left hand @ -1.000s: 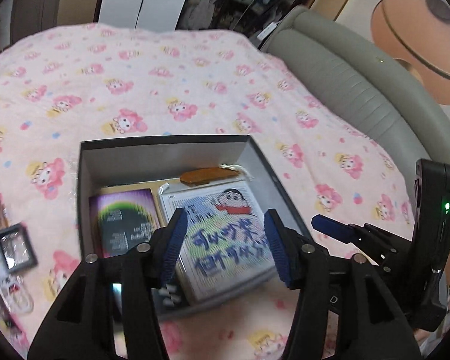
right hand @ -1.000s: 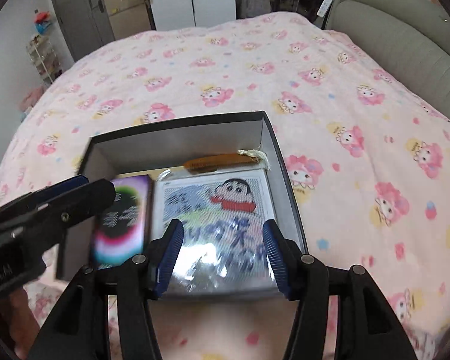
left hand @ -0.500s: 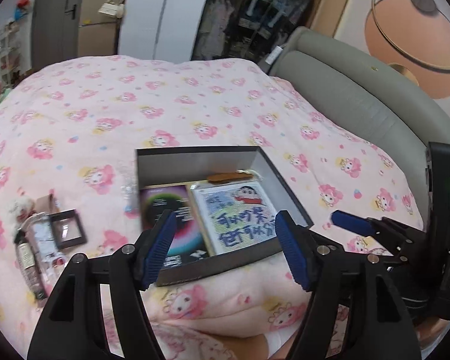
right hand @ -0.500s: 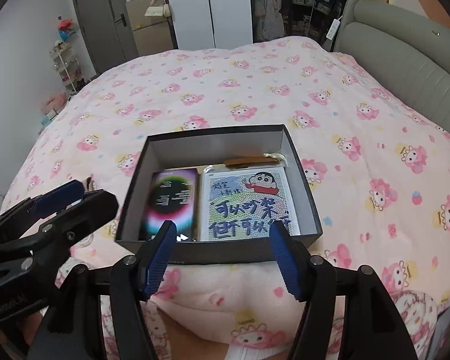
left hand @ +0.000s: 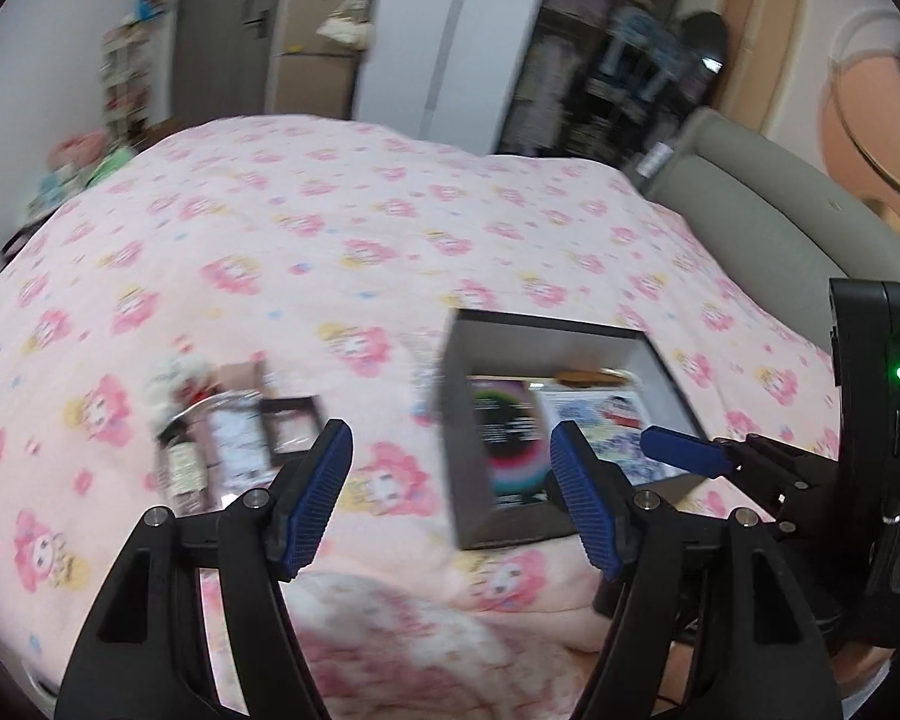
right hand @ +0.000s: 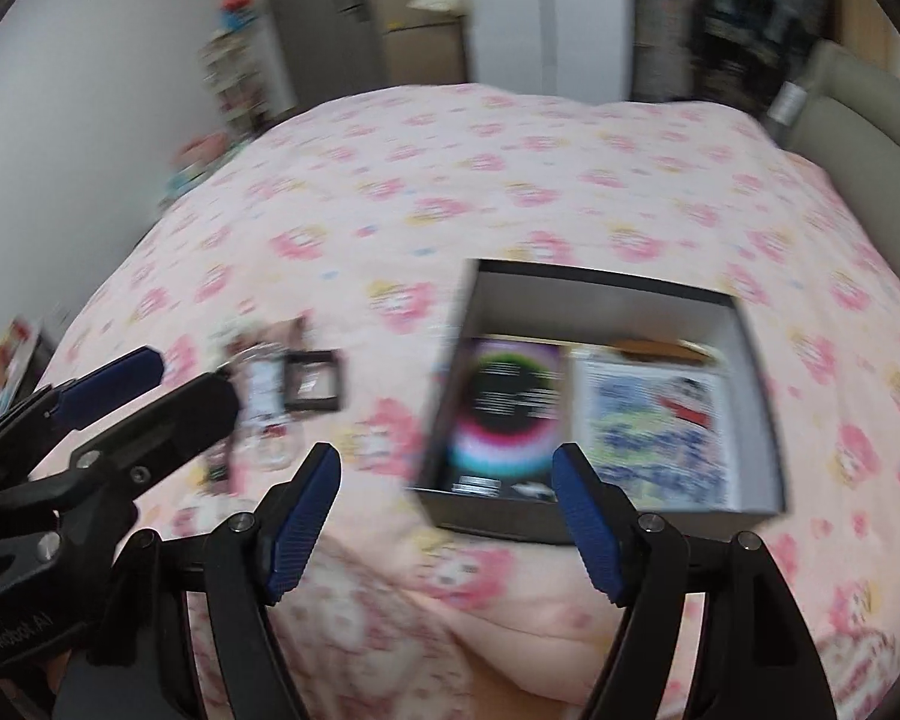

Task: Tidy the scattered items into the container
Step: 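Withdraw both grippers from the box toward the remaining items, then close the left gripper on the VEA tube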

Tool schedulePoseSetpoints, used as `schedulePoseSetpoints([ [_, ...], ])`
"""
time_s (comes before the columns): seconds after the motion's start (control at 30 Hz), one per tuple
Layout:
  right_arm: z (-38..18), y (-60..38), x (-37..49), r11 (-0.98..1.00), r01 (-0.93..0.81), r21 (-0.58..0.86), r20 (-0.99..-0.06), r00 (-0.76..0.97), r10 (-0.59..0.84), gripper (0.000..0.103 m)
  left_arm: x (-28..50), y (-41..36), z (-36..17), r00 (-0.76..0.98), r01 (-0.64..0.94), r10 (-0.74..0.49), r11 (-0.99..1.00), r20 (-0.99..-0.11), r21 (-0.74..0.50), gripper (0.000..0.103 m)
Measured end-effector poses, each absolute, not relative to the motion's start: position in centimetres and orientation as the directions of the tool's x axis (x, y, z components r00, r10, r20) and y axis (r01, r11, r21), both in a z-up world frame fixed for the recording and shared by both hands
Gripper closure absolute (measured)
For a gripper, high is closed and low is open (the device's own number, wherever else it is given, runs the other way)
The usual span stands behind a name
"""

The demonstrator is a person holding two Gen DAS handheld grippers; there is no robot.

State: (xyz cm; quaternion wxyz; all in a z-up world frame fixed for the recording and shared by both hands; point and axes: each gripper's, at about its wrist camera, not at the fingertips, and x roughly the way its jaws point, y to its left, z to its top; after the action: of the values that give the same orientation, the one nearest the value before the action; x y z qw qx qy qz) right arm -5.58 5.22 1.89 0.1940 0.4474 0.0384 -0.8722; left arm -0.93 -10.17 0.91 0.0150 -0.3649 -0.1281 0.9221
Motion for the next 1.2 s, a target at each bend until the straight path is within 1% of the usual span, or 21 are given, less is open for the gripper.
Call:
schedulePoseSetpoints([
  [0.1,0.9,0.8,-5.6,-0.876,0.469,0.111,-0.81,-0.468,-0.353,0.032,0.2,-14.0,-0.3,-0.722,0.147,0.069,-0.957,-0.688,-0.249,0.033],
  [0.23,-1.5,-4.8,-5.9,-0.818,0.559,0.136,-0.846,-0.364,-0.389,0.032,1.0,-18.3,-2.7,-0.691,0.238,0.035,-0.932,-0.722,-0.274,0.033],
  [0.43,-5.2,-9.9,-7.2,-0.772,0.611,0.174,-0.885,-0.247,-0.395,0.034,1.8,-24.3,-7.5,-0.651,0.366,0.021,-0.867,-0.759,-0.338,0.033],
  [0.6,-7.8,-12.3,-9.2,-0.761,0.621,0.189,-0.909,-0.184,-0.375,0.045,1.3,-27.4,-12.7,-0.588,0.444,0.05,-0.814,-0.807,-0.374,0.036],
  [0.73,-9.8,-13.1,-11.3,-0.786,0.595,0.167,-0.93,-0.169,-0.325,0.054,0.6,-28.4,-16.3,-0.546,0.465,0.109,-0.785,-0.831,-0.408,0.04],
  [0.83,-11.0,-13.8,-12.4,-0.775,0.599,0.202,-0.935,-0.118,-0.334,0.058,0.0,-28.8,-18.4,-0.528,0.469,0.162,-0.763,-0.834,-0.446,0.045],
  [0.87,-11.4,-14.1,-12.6,-0.773,0.601,0.203,-0.937,-0.11,-0.332,0.063,-0.2,-29.0,-18.9,-0.523,0.472,0.176,-0.755,-0.834,-0.455,0.047],
  [0.97,-12.1,-15.0,-12.8,-0.766,0.615,0.186,-0.942,-0.109,-0.316,0.064,-1.0,-29.3,-19.9,-0.513,0.477,0.192,-0.747,-0.836,-0.464,0.048],
  [1.03,-12.6,-15.4,-12.6,-0.757,0.623,0.198,-0.941,-0.094,-0.324,0.064,-1.6,-29.4,-20.4,-0.513,0.468,0.211,-0.744,-0.832,-0.477,0.048],
  [1.13,-13.4,-15.9,-12.9,-0.754,0.624,0.203,-0.946,-0.075,-0.317,0.064,-2.7,-29.6,-21.0,-0.519,0.453,0.235,-0.74,-0.822,-0.497,0.052],
  [1.2,-14.0,-16.0,-13.3,-0.758,0.616,0.213,-0.949,-0.054,-0.311,0.064,-3.4,-29.7,-21.6,-0.507,0.459,0.231,-0.743,-0.831,-0.487,0.052],
])
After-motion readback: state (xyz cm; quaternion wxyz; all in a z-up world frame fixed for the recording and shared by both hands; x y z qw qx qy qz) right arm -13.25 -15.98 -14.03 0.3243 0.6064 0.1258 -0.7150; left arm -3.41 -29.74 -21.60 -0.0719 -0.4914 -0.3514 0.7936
